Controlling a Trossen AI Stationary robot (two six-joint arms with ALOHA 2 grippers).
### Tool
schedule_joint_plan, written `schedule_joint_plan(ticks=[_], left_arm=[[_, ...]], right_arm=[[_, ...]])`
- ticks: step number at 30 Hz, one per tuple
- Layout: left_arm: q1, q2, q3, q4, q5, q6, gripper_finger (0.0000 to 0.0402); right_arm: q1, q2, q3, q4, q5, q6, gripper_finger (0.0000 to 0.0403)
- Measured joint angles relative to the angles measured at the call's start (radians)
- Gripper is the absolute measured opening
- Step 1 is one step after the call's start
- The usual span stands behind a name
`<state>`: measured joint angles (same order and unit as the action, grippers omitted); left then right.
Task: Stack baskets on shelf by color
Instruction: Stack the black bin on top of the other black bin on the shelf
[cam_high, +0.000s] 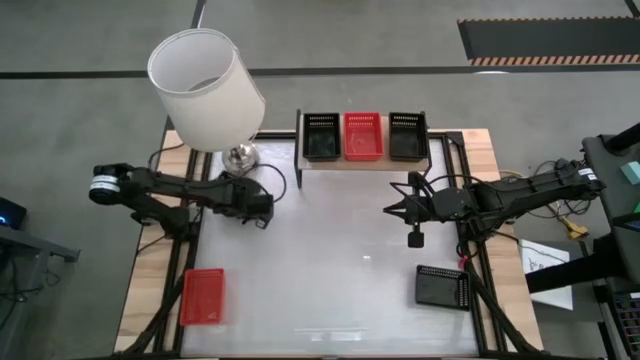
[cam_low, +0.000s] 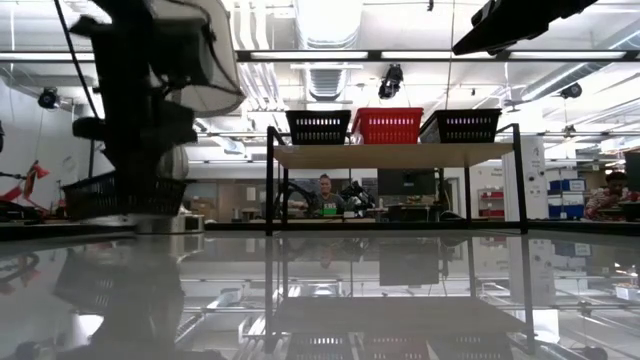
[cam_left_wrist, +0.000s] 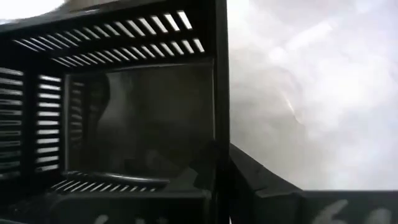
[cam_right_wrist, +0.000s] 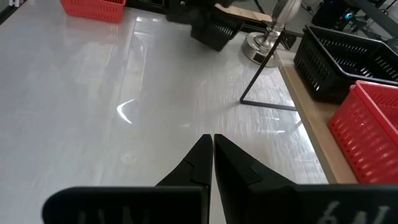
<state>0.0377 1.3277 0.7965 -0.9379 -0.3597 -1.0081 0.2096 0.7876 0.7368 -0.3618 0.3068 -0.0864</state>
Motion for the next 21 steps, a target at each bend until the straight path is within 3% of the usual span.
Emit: schedule_joint_plan(ticks=[6,14,21], left_arm=[[-0.159,0.008,0.134,-0.023,0.176,0.232,0.0],[-0.354,0.065,0.405,-0.191,0.152,0.282,0.0],[-0.405,0.216,0.662,-0.375,0.111,0.326,0.0]], right_arm=[[0.0,0.0,0.0,0.0,0.0,0.0,0.0009],[0.0,0.0,0.0,0.0,0.0,-0.002,0.0009],[0.0,0.0,-0.001,-0.008,0.0,0.01,0.0009]])
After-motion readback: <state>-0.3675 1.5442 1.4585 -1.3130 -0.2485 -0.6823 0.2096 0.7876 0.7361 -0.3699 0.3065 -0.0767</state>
